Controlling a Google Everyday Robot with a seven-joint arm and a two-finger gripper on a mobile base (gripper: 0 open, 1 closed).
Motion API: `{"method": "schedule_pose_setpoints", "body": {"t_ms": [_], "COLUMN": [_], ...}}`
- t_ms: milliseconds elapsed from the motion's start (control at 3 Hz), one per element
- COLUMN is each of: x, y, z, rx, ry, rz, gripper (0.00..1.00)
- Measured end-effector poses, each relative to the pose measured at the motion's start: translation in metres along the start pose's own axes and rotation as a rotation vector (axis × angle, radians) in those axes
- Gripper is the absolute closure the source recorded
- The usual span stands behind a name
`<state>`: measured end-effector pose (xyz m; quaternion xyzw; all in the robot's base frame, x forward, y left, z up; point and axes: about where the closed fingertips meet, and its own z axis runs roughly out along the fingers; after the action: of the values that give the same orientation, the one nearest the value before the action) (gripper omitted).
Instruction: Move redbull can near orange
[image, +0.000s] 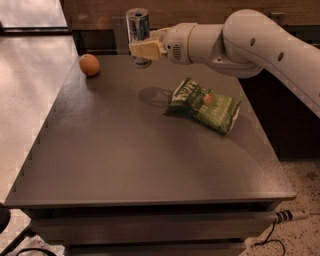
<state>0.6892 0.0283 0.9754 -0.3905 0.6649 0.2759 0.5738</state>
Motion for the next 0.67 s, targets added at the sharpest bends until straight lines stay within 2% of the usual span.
{"method": "schedule_pose_setpoints", "body": {"t_ms": [333, 667], "x": [0.013, 0.029], "y": [-0.014, -0.040], "z": [0.022, 0.055], "rx": [-0.004, -0.004], "ry": [0.030, 0.058], "rz": [0.022, 0.045], "gripper": [1.00, 1.00]}}
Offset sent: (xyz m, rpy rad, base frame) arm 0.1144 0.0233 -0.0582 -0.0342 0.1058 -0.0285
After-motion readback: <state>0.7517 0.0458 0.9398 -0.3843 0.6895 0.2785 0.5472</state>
